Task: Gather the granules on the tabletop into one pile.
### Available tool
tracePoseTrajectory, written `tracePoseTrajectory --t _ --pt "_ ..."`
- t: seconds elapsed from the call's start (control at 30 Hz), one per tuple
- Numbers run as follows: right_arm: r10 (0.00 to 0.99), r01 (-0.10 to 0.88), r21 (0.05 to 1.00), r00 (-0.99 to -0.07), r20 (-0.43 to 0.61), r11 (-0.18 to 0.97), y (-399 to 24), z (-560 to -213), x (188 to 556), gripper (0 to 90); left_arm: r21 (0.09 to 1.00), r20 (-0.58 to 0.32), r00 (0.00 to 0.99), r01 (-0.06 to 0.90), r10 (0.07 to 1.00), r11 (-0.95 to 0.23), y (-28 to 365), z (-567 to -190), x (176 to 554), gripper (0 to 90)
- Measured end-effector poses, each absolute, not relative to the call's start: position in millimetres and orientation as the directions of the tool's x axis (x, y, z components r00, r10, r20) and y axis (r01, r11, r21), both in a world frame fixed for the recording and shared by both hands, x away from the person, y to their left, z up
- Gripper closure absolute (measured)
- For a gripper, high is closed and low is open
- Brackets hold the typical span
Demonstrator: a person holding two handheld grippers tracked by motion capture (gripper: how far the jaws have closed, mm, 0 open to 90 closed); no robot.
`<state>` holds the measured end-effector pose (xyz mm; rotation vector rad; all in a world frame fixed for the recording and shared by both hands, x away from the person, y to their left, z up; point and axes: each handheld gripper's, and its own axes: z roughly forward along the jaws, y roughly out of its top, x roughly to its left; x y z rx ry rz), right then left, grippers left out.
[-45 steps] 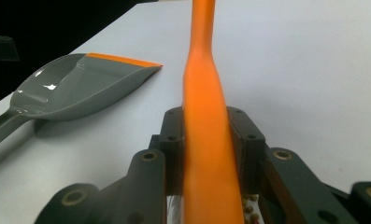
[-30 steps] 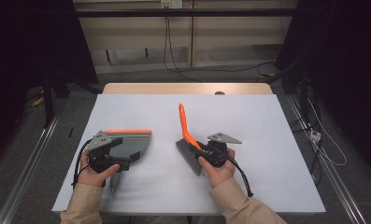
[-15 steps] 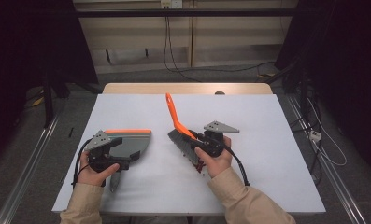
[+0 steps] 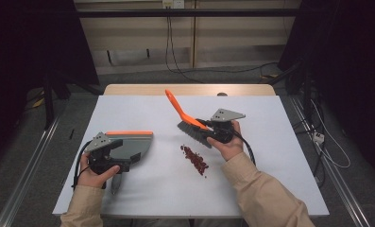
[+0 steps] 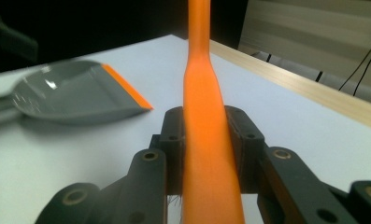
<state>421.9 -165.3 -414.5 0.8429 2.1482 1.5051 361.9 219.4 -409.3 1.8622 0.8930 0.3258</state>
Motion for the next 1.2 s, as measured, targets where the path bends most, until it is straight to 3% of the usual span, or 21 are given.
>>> tracePoseTrajectory --t 0.57,1.2 --pt "0.419 0.052 0.894 -0.894 -0.157 0.446 -151.4 -444.1 449.1 71.3 0.869 -0.170 0.677 0.446 0.716 -0.215 225.8 -411.0 363.4 6.3" --pt "0.285 0.010 0.877 -0.947 -0.145 0.481 -155.9 -441.4 411.1 71.2 0.873 -0.166 0.657 0.445 0.735 -0.200 236.2 -409.8 361.0 6.3"
